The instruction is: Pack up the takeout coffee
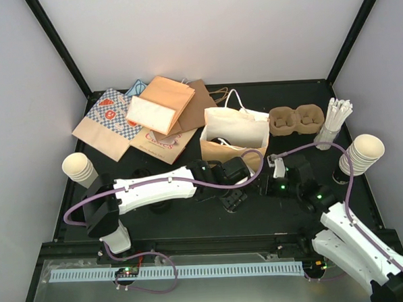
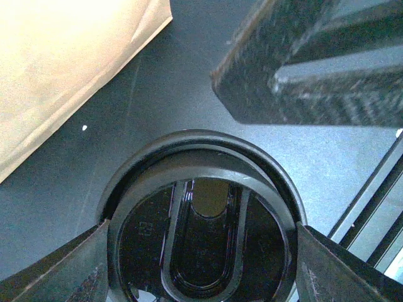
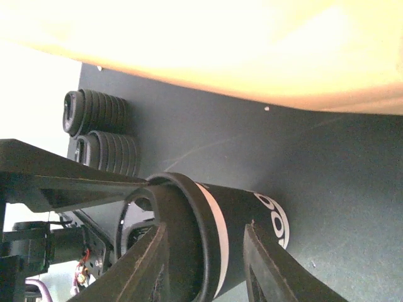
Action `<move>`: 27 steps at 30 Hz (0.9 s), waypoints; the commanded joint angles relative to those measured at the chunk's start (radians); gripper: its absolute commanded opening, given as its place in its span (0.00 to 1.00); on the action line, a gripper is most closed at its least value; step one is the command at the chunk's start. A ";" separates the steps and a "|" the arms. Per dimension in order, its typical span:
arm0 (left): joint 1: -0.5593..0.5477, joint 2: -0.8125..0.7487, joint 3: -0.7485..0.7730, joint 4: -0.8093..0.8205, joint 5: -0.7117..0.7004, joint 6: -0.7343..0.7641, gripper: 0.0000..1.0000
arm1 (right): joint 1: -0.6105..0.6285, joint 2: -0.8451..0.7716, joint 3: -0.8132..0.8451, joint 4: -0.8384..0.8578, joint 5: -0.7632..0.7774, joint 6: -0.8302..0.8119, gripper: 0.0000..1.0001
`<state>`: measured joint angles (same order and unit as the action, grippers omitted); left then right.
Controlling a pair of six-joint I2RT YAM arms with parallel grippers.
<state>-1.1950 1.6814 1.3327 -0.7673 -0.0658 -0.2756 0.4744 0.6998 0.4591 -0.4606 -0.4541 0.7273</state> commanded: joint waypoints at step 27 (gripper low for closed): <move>-0.006 0.011 -0.039 -0.046 0.101 0.132 0.72 | -0.011 -0.205 -0.073 0.021 -0.005 -0.030 0.41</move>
<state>-1.1950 1.6810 1.3304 -0.7570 -0.0257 -0.1654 0.4686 0.4633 0.4244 -0.5186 -0.3546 0.6792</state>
